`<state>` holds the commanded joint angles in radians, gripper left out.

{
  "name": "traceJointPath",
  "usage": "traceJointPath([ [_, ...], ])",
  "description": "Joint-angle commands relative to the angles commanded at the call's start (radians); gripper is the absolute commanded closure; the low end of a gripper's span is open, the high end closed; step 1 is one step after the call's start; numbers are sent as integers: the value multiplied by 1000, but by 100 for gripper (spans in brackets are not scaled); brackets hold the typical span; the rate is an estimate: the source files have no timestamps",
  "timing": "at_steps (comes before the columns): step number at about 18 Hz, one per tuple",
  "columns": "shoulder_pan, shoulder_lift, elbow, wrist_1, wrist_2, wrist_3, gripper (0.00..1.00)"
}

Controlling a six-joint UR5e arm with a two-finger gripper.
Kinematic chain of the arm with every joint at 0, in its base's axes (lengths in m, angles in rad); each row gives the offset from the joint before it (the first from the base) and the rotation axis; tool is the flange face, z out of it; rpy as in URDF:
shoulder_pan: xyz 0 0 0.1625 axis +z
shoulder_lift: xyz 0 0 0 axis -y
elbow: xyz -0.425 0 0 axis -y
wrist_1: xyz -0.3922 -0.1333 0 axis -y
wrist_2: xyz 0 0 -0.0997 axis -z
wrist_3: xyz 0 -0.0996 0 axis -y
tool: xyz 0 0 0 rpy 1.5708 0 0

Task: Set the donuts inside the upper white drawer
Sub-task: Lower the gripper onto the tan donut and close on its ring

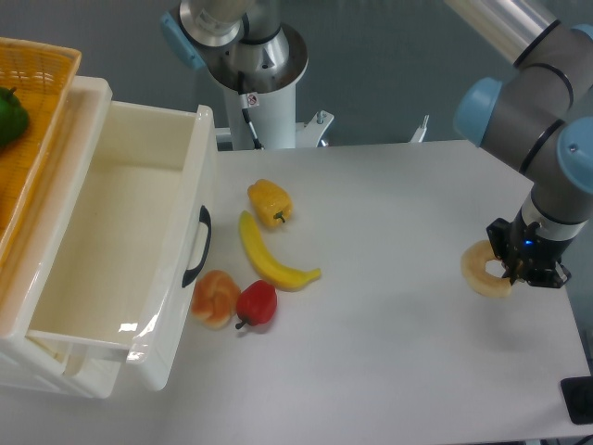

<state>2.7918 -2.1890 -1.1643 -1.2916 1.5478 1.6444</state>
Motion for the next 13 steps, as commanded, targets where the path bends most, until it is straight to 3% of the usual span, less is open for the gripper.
traceJointPath([
  [9, -57, 3, 26, -2, -6, -106, 100],
  [13, -129, 63, 3, -18, -17, -216, 100],
])
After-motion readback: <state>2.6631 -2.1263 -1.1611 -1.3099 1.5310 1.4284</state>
